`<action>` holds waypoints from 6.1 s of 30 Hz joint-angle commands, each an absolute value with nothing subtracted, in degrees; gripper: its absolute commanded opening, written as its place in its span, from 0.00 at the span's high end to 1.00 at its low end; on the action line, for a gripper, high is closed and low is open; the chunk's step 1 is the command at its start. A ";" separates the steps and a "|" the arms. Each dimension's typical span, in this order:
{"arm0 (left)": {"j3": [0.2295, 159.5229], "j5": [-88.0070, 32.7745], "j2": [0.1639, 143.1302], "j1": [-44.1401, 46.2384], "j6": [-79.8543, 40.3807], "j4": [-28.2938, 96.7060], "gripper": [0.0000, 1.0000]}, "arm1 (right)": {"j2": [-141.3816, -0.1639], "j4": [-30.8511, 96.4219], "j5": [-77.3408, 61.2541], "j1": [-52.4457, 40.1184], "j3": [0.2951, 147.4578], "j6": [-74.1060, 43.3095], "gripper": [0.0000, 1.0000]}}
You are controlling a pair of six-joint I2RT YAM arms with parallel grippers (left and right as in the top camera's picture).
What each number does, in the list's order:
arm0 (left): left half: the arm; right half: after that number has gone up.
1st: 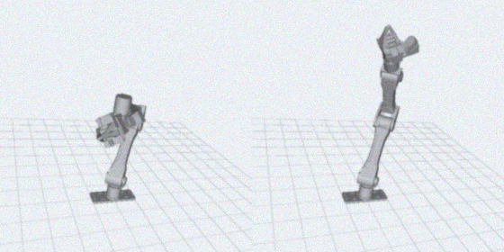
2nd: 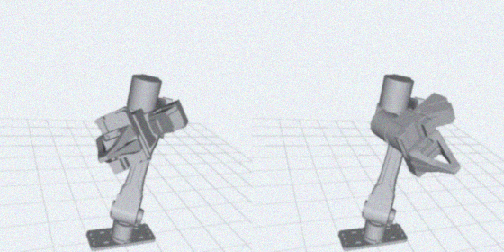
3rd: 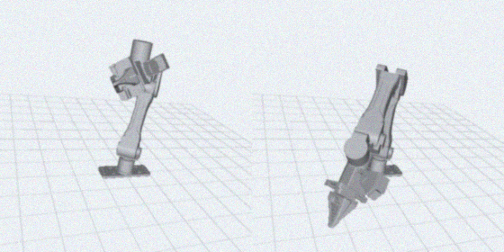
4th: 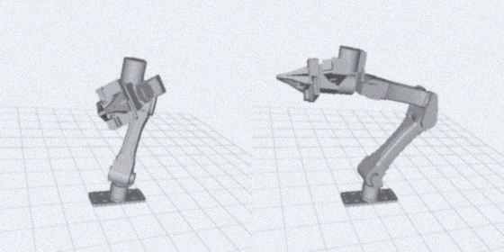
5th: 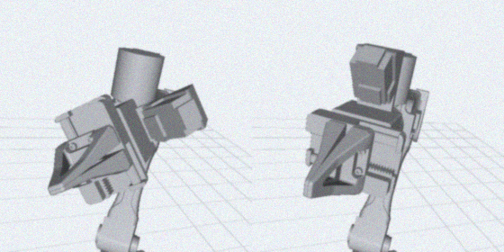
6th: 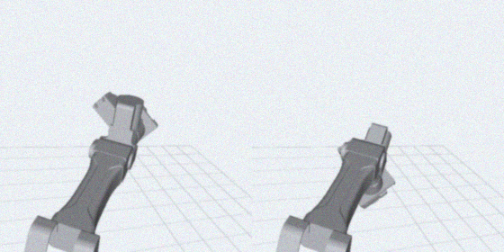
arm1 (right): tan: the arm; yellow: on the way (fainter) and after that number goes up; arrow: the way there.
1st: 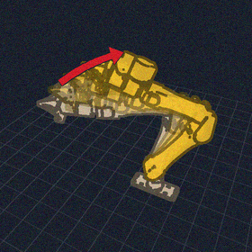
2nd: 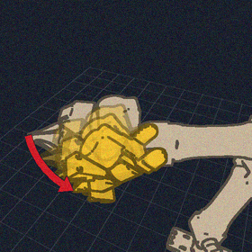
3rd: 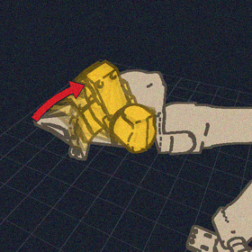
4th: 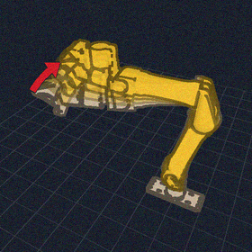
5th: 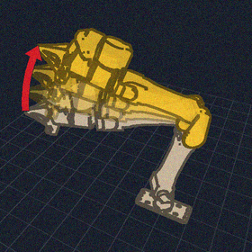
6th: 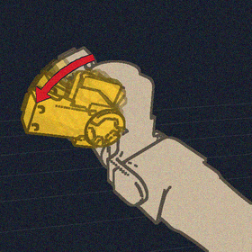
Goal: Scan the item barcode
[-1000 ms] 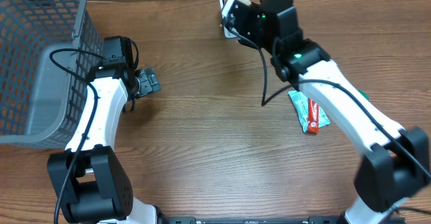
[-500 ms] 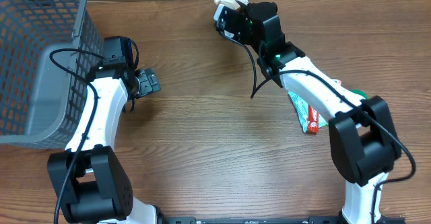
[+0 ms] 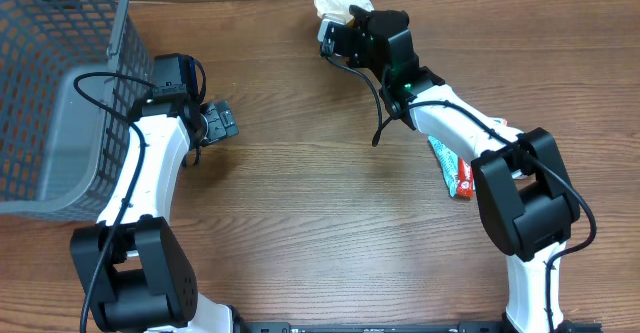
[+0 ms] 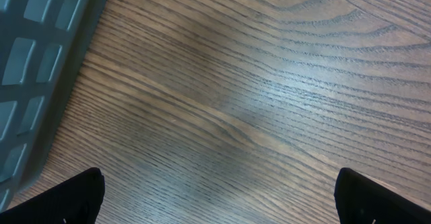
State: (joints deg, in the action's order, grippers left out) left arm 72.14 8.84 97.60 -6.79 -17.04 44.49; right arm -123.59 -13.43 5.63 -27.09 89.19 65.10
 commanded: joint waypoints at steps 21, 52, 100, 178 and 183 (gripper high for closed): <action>73.12 9.43 96.23 -6.76 -18.04 44.29 0.00 | -126.74 -12.99 5.93 -26.94 90.13 62.76 0.97; 73.12 9.43 96.23 -6.76 -18.04 44.29 0.00 | -93.67 35.31 -8.32 -26.59 90.13 18.90 0.97; 73.12 9.43 96.23 -6.76 -18.04 44.29 0.00 | -99.02 55.11 7.66 -21.71 76.58 -3.44 0.00; 73.12 9.43 96.23 -6.76 -18.04 44.29 0.00 | -10.46 51.24 3.64 -7.51 54.74 -2.61 0.00; 73.12 9.43 96.23 -6.76 -18.04 44.29 0.00 | -4.75 41.98 -1.50 -4.78 43.59 -2.63 0.00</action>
State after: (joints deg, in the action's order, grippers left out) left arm 72.16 8.86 97.60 -6.79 -17.04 44.47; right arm -7.38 45.19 2.46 -5.69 47.57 -2.92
